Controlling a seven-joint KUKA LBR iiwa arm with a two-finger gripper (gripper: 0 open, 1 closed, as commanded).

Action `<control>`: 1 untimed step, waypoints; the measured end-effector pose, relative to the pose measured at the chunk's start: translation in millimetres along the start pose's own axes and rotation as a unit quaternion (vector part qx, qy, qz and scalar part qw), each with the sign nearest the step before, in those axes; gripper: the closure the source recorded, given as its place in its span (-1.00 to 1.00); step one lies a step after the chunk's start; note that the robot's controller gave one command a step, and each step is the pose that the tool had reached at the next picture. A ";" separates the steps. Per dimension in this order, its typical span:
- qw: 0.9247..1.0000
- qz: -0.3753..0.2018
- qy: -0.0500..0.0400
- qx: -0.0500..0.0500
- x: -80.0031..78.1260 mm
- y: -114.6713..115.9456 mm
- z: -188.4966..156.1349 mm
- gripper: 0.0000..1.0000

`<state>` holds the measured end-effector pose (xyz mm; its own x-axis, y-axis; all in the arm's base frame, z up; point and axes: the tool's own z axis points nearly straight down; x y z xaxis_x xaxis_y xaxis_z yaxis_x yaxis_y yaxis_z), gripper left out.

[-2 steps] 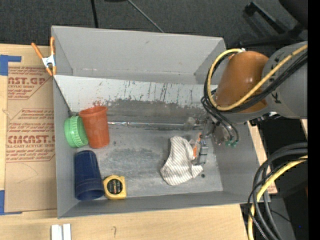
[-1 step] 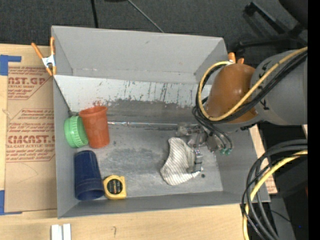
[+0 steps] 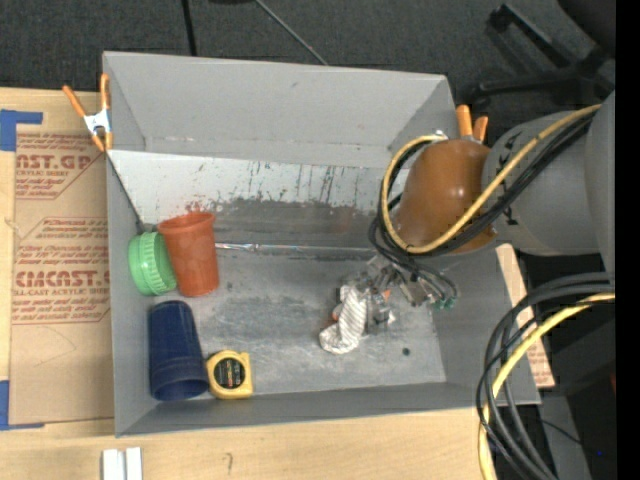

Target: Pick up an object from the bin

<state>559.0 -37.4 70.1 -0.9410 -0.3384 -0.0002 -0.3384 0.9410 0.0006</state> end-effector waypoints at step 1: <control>1.000 0.000 0.000 0.000 0.0 0.0 0.0 1.00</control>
Offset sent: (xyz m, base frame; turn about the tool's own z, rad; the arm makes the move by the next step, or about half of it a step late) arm 0.0012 0.0101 0.0253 0.0006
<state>559.0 -37.4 70.1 -0.9410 -0.3385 -0.0002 -0.3385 0.9410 0.0005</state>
